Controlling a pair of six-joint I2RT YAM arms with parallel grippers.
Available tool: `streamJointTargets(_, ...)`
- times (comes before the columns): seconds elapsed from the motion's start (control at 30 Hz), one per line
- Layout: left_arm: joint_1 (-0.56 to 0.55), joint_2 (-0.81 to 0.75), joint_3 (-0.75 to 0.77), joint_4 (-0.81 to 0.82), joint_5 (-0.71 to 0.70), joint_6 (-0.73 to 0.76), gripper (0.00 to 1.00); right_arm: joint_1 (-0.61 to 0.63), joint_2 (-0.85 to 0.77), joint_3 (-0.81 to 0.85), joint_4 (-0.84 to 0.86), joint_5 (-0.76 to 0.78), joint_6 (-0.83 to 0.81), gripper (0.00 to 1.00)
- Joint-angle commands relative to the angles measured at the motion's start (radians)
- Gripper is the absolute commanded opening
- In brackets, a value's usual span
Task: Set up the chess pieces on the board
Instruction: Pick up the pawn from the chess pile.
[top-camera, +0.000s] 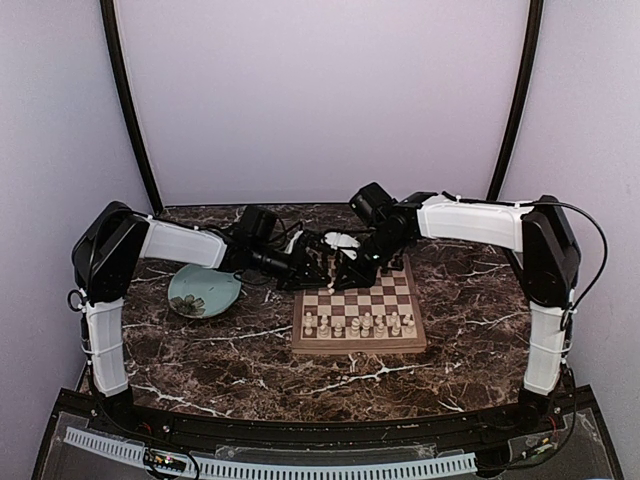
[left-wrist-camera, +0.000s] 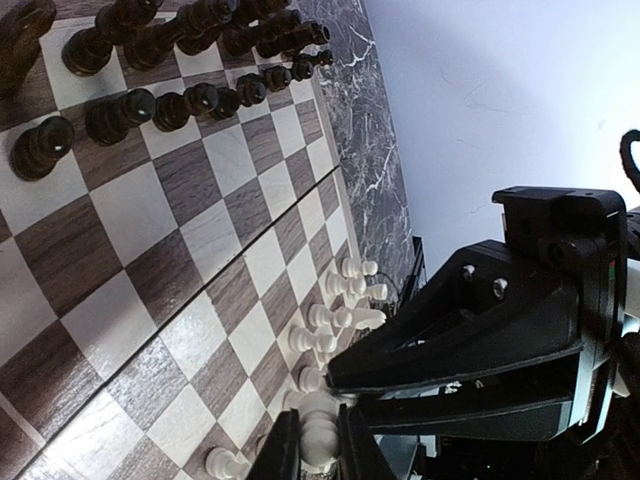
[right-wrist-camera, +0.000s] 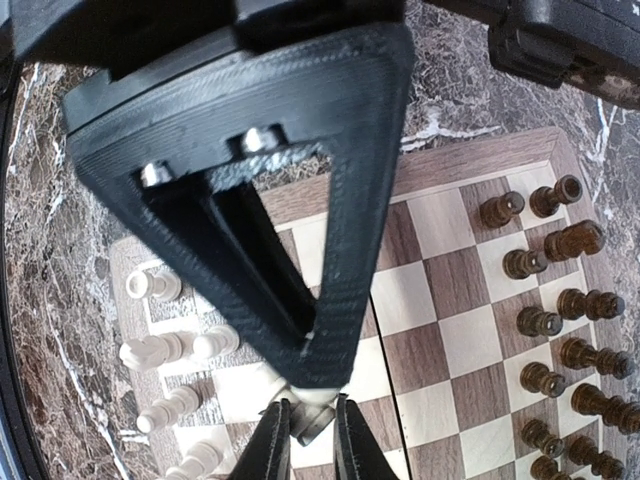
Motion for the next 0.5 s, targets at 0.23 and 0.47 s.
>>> streamJointTargets(0.23,-0.004,-0.069,0.063,-0.157,-0.141,0.169,0.1,-0.006,-0.052,-0.051,0.04,0.004,-0.004,0.15)
streamJointTargets(0.47,-0.001,-0.085,0.087,-0.235,-0.206,0.229,0.09,-0.04,-0.076,-0.119,0.062,0.003,-0.006,0.15)
